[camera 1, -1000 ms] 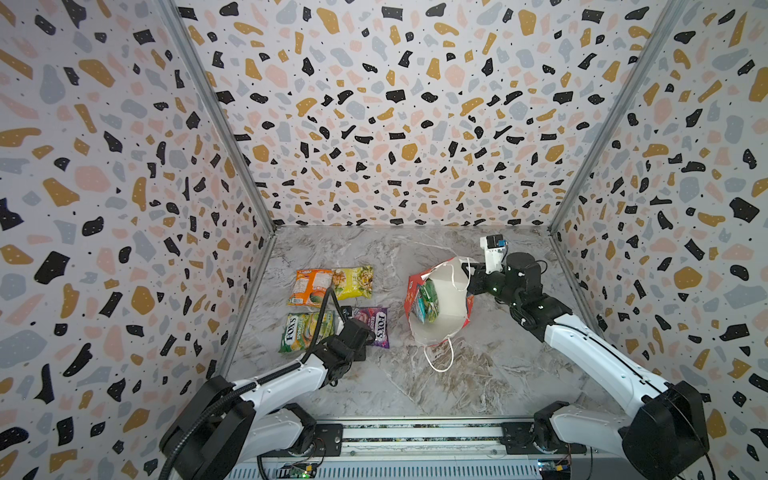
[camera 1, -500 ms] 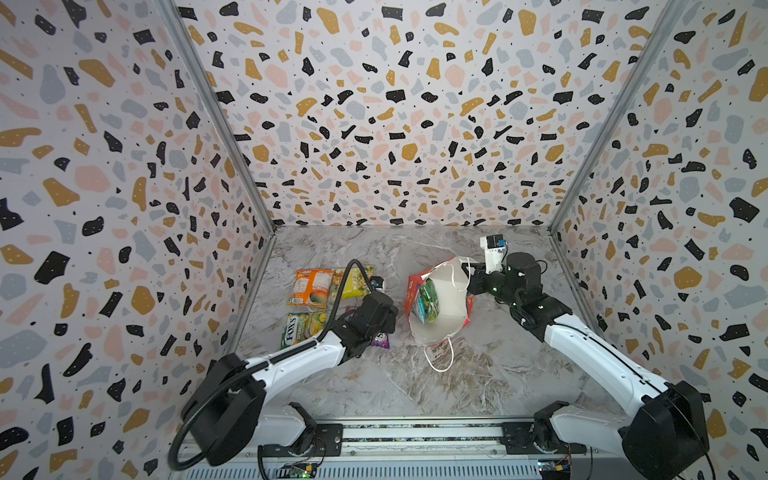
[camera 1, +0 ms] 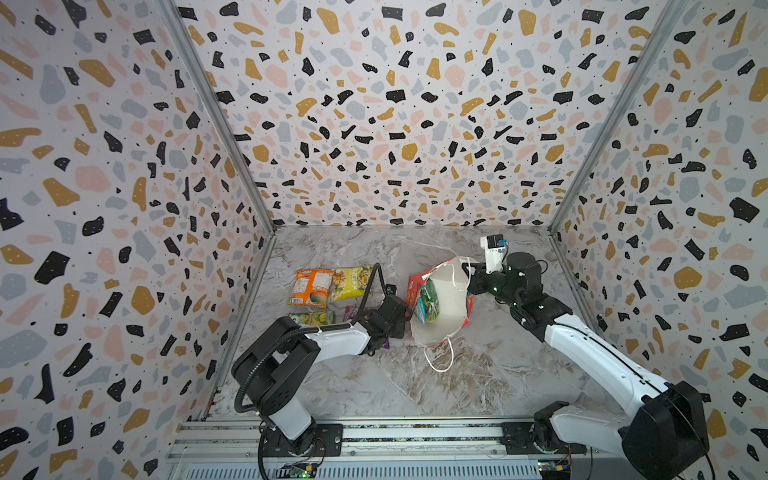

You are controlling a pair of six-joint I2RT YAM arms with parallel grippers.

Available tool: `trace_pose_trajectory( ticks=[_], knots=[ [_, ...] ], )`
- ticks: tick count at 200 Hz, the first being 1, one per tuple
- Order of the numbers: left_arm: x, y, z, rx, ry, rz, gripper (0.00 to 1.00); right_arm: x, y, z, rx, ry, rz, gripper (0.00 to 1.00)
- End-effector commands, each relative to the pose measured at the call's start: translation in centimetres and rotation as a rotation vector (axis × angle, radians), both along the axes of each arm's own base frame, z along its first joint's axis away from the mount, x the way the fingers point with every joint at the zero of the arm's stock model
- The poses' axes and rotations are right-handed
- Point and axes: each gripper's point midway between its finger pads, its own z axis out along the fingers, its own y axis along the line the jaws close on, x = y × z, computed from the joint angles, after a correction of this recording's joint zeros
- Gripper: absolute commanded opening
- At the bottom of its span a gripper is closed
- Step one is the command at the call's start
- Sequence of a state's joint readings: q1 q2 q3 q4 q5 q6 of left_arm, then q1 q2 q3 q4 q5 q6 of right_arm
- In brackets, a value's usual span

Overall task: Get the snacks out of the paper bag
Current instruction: 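Raise the left gripper and move it over the bag opening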

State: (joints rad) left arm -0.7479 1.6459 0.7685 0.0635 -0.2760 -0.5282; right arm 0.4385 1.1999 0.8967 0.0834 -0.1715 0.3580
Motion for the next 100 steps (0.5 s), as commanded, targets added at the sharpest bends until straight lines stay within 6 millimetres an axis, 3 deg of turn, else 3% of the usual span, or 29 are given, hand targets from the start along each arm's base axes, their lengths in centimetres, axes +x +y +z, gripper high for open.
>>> trace_pose_trajectory(
  ticks=[1,65,100],
  knots=[
    [0.3,0.7,-0.3,0.02,-0.028,0.037,0.0,0.1,-0.4,3.3,0.053,-0.094,-0.014,0.01],
    [0.5,3.0,-0.4,0.1,-0.042,0.07,0.0,0.0,-0.4,3.4,0.053,-0.098,-0.015,0.01],
    [0.7,3.7,0.4,0.128,-0.07,0.077,0.0,-0.1,-0.5,3.7,0.053,-0.102,-0.016,0.01]
  ],
)
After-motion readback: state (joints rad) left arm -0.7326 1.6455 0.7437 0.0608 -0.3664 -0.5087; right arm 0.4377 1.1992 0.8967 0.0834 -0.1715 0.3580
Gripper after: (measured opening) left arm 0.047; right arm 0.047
